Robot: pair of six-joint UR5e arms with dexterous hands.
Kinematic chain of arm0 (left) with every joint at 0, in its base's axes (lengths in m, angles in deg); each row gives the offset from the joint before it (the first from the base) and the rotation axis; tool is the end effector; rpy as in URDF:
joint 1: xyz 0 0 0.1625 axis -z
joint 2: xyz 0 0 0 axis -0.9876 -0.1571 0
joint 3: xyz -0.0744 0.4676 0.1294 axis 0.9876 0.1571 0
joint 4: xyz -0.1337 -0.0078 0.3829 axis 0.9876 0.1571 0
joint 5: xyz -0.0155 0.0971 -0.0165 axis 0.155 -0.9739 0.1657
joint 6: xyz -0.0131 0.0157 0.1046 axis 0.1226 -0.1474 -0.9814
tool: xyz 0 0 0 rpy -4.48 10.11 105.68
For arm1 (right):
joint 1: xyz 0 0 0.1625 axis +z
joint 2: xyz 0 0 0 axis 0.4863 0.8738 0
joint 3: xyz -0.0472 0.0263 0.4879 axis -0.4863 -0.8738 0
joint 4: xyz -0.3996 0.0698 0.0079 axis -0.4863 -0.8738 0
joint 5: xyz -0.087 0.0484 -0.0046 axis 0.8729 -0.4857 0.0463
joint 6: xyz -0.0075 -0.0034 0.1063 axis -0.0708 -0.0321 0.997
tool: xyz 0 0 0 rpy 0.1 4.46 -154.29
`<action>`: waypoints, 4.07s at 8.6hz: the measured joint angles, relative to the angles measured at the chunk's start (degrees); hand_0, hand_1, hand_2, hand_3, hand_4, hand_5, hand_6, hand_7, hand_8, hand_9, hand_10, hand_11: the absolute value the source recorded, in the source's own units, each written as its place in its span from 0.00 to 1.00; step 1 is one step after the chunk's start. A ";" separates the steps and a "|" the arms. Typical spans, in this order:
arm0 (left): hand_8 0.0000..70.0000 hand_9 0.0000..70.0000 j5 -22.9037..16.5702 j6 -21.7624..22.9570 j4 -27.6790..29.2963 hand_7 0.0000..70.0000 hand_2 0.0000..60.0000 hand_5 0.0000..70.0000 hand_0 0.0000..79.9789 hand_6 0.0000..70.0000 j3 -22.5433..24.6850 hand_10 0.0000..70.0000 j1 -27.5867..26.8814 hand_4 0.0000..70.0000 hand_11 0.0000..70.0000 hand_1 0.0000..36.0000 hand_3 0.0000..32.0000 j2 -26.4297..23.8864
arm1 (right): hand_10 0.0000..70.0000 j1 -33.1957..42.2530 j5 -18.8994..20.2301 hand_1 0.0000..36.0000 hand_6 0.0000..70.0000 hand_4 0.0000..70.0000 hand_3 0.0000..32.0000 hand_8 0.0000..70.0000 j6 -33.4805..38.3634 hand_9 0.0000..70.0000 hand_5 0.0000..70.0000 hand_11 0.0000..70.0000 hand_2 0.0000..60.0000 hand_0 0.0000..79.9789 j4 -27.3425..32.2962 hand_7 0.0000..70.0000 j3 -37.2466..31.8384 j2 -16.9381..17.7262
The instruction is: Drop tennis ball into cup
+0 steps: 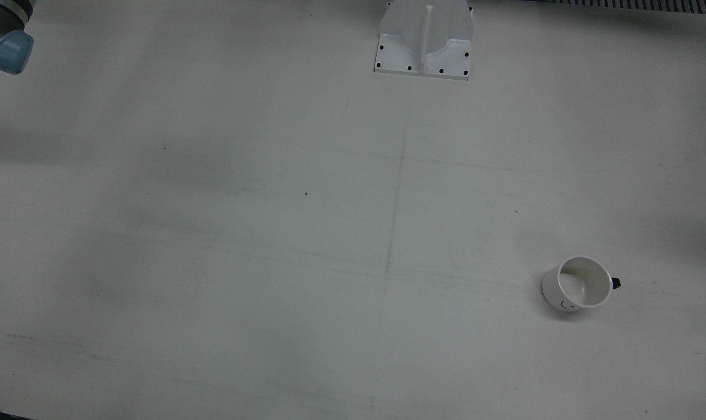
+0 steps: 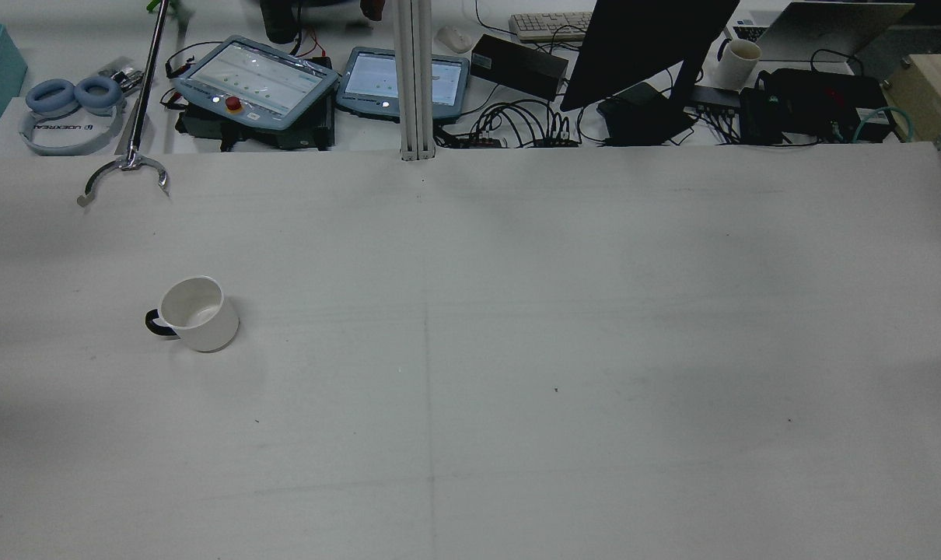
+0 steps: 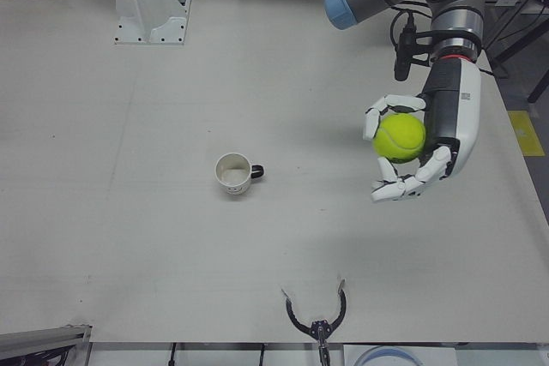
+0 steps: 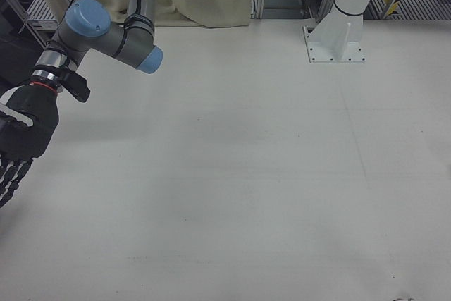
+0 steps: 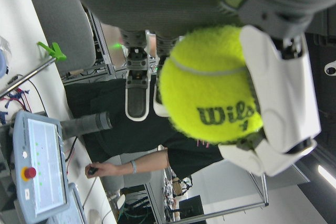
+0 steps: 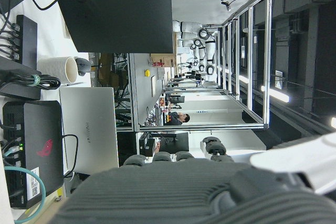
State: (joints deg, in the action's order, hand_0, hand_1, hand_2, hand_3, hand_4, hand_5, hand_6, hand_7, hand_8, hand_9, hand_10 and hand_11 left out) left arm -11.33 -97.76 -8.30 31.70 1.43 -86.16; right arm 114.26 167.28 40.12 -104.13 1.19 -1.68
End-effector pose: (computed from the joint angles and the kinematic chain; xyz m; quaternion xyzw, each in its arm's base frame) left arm -0.0470 -0.5752 0.5561 0.0129 0.7658 -0.6229 0.1596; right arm 0.1042 -0.5512 0.7516 -0.0054 0.6528 -0.7558 0.0519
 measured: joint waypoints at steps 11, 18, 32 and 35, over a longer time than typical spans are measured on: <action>0.56 0.85 5.24 -1.64 -5.68 1.00 1.00 0.16 0.58 0.56 8.65 0.34 -31.59 0.46 0.51 0.63 0.00 -2.04 | 0.00 0.00 0.00 0.00 0.00 0.00 0.00 0.00 0.00 0.00 0.00 0.00 0.00 0.00 0.01 0.00 -0.02 0.00; 0.61 0.83 8.80 -3.99 -3.18 1.00 1.00 0.22 0.53 0.87 2.76 0.33 -35.54 0.47 0.48 0.54 0.00 -4.52 | 0.00 -0.02 0.00 0.00 0.00 0.00 0.00 0.00 0.00 0.00 0.00 0.00 0.00 0.00 0.02 0.00 -0.02 0.00; 0.00 0.00 9.20 -3.45 -0.73 0.11 0.60 0.00 0.52 0.00 3.35 0.00 -31.16 0.00 0.00 0.59 0.02 -1.89 | 0.00 0.00 0.00 0.00 0.00 0.00 0.00 0.00 0.00 0.00 0.00 0.00 0.00 0.00 0.00 0.00 -0.02 0.00; 0.00 0.01 9.20 -3.51 -0.94 0.14 0.64 0.00 0.54 0.00 5.90 0.00 -30.73 0.00 0.00 0.63 0.00 0.25 | 0.00 0.00 0.00 0.00 0.00 0.00 0.00 0.00 0.00 0.00 0.00 0.00 0.00 0.00 0.02 0.00 -0.02 0.00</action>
State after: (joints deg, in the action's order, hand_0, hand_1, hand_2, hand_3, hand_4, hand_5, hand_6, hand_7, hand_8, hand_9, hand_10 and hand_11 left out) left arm -2.13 -101.27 -9.24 37.60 -29.30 -85.91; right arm 114.26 167.28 40.12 -104.10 1.18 -1.68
